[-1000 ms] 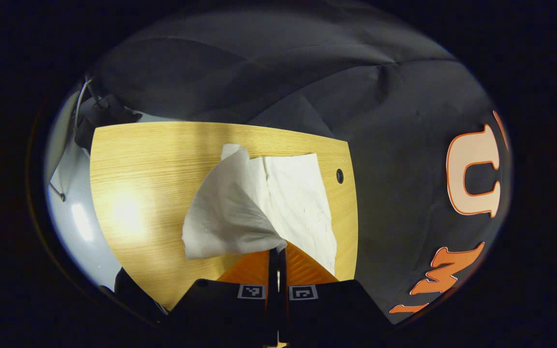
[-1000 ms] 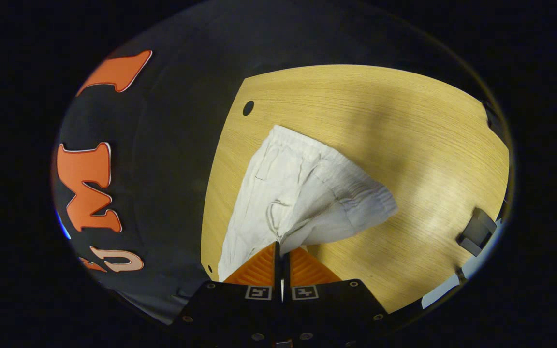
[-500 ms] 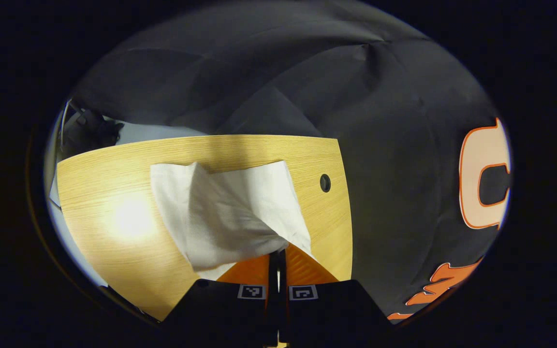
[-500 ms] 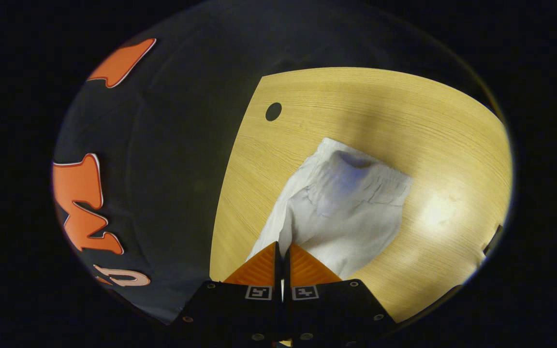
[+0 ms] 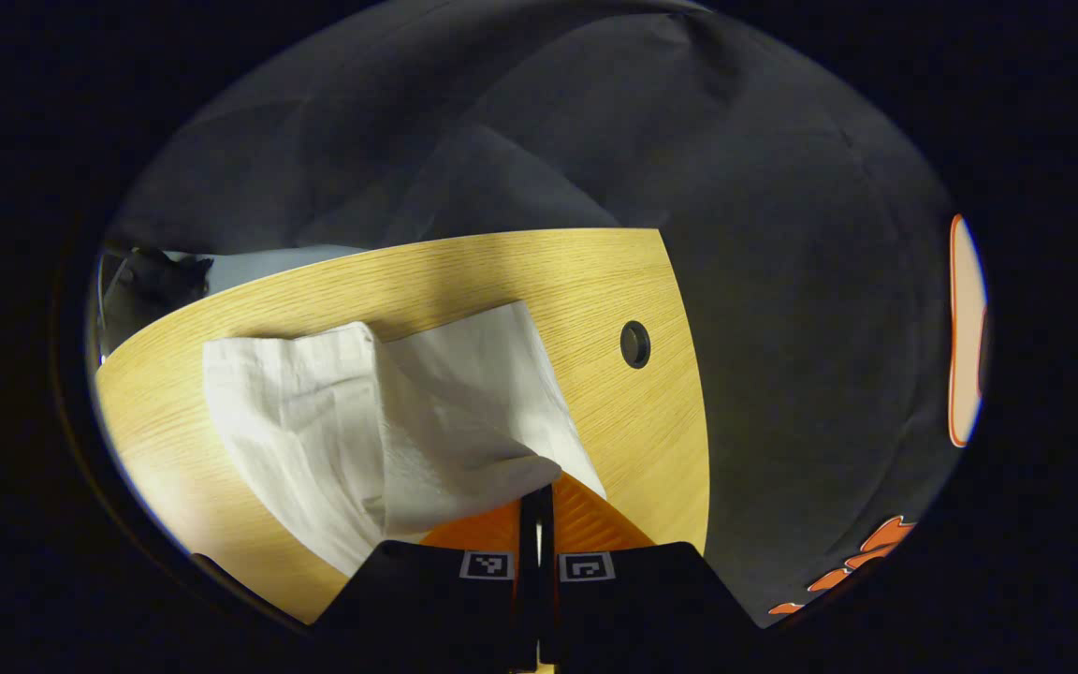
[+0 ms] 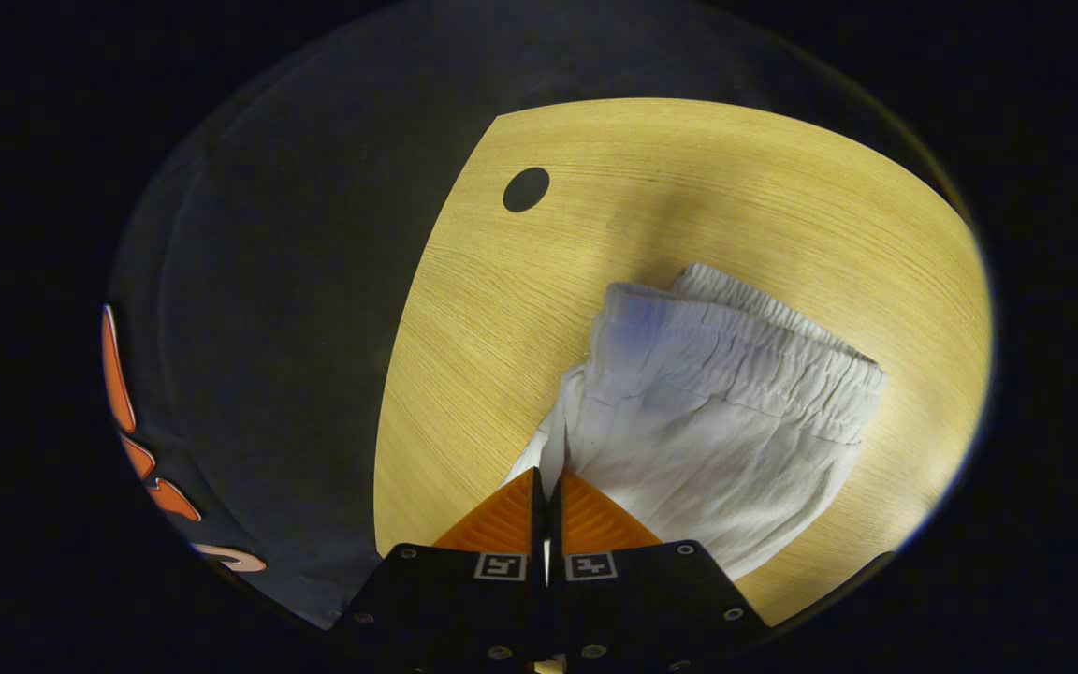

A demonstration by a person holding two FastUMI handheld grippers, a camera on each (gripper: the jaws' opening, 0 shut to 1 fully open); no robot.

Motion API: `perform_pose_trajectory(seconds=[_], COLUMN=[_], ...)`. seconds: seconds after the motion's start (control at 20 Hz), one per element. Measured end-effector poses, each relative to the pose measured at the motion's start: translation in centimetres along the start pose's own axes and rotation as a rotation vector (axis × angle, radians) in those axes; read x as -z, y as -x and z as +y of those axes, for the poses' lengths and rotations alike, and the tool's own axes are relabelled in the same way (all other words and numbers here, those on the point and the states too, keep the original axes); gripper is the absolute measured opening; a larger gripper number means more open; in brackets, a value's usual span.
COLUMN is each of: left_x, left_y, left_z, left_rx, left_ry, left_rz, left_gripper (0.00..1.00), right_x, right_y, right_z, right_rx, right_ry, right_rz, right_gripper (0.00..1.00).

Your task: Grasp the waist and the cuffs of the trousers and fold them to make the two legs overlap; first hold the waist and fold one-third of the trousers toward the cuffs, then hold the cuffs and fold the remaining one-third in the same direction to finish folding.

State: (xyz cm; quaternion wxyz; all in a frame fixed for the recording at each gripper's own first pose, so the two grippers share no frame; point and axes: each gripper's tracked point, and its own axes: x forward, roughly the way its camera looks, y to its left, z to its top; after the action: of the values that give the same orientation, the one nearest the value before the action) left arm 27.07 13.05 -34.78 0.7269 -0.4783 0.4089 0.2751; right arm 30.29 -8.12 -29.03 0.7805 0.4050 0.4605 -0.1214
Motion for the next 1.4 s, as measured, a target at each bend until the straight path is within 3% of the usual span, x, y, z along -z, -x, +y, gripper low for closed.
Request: perform_pose_trajectory(seconds=[0.3, 0.35, 0.45, 0.5, 0.55, 0.6, 0.65, 0.75, 0.9, 0.95, 1.0, 1.4], left_x=[-0.7, -0.9, -0.8, -0.8, -0.9, -1.0, -1.2, -2.1, -1.8, -1.5, -0.9, 7.9], left_y=[-2.5, -2.4, -2.4, -1.9, -1.2, -0.5, 0.4, 2.2, 4.5, 5.6, 6.8, 17.5], left_z=[0.7, 0.7, 0.5, 0.5, 0.2, 0.3, 0.4, 0.8, -1.2, -1.9, -2.7, -10.1], left_rx=[-0.027, -0.027, -0.003, 0.002, 0.018, 0.008, 0.0, -0.035, 0.044, 0.062, 0.072, 0.272], left_ry=[-0.023, -0.022, -0.011, -0.01, -0.015, -0.042, -0.082, -0.16, -0.217, -0.26, -0.302, -0.596], left_rz=[0.008, 0.007, -0.001, -0.005, -0.013, -0.027, -0.049, -0.092, -0.135, -0.153, -0.168, -0.241], left_gripper=[0.07, 0.02, 0.2, 0.21, 0.28, 0.27, 0.41, 0.69, 0.99, 0.93, 1.0, 0.96], right_x=[0.5, 0.8, 1.2, 1.3, 1.4, 1.7, 2.1, 2.7, 3.9, 4.3, 4.6, 2.4], right_y=[-1.6, -1.5, -1.0, -0.4, 0.0, 0.5, 1.1, 2.2, 3.9, 4.6, 5.3, 12.2], right_z=[-0.7, -0.7, -0.3, -0.2, -0.2, -0.4, -0.8, -1.2, -1.6, -1.7, -2.0, -6.5], right_rx=[0.037, 0.035, 0.021, 0.019, 0.016, 0.018, 0.025, 0.022, -0.006, -0.021, -0.031, -0.115], right_ry=[0.017, 0.021, 0.044, 0.064, 0.089, 0.113, 0.134, 0.167, 0.184, 0.189, 0.193, 0.206], right_rz=[-0.002, 0.003, 0.004, -0.003, -0.01, -0.015, -0.018, -0.014, -0.008, -0.008, -0.011, -0.166], right_gripper=[0.04, 0.09, 0.42, 0.51, 0.65, 0.79, 1.0, 0.98, 0.98, 0.98, 1.0, 0.98])
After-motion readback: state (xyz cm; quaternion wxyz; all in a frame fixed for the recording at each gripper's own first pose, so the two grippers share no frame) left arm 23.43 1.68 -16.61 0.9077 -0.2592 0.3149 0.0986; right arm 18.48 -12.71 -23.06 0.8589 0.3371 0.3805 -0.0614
